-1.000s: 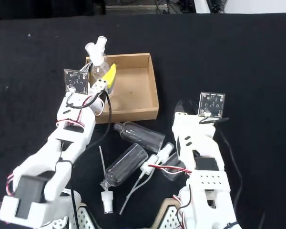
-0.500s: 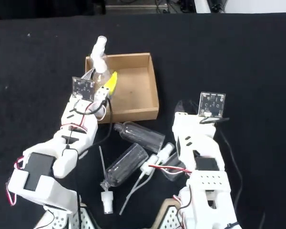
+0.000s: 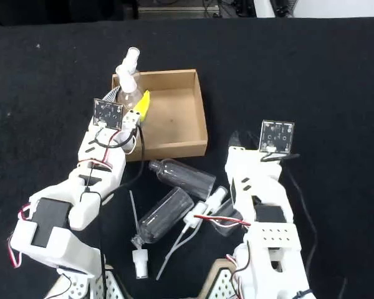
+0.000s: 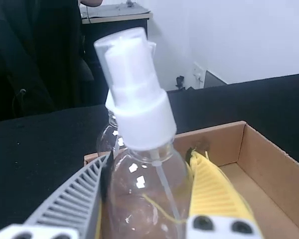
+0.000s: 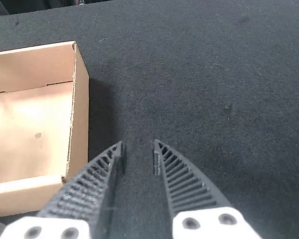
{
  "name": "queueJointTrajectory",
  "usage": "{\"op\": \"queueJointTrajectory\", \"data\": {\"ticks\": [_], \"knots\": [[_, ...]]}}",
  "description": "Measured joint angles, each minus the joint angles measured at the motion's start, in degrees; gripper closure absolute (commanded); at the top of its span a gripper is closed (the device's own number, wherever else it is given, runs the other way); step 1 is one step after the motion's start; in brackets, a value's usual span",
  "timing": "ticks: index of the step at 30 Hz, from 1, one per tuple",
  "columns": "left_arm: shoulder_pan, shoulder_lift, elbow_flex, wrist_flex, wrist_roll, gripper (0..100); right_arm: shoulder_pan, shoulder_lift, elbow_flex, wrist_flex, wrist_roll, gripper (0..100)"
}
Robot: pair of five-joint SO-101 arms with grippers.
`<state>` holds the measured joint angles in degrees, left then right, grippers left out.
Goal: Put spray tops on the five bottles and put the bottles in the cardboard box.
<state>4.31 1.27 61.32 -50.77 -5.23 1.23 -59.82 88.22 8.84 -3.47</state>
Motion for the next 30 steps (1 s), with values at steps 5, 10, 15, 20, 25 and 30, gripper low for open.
{"op": "queueJointTrajectory", "data": {"ticks": [5,10,15,20,25,30], "knots": [[0.00,0.00,0.00,0.00,0.00,97,0.00,0.00,0.00,0.00,0.00,93.1],[0.00,0.00,0.00,0.00,0.00,97,0.00,0.00,0.00,0.00,0.00,93.1],[0.00,0.00,0.00,0.00,0.00,97,0.00,0.00,0.00,0.00,0.00,93.1],[-1.58,0.00,0.00,0.00,0.35,97,0.00,0.00,0.00,0.00,0.00,93.1],[-2.55,0.00,0.00,0.00,0.26,97,0.00,0.00,0.00,0.00,0.00,93.1],[-2.64,0.26,0.00,0.00,0.26,97,0.00,0.00,0.00,0.00,0.00,93.1]]}}
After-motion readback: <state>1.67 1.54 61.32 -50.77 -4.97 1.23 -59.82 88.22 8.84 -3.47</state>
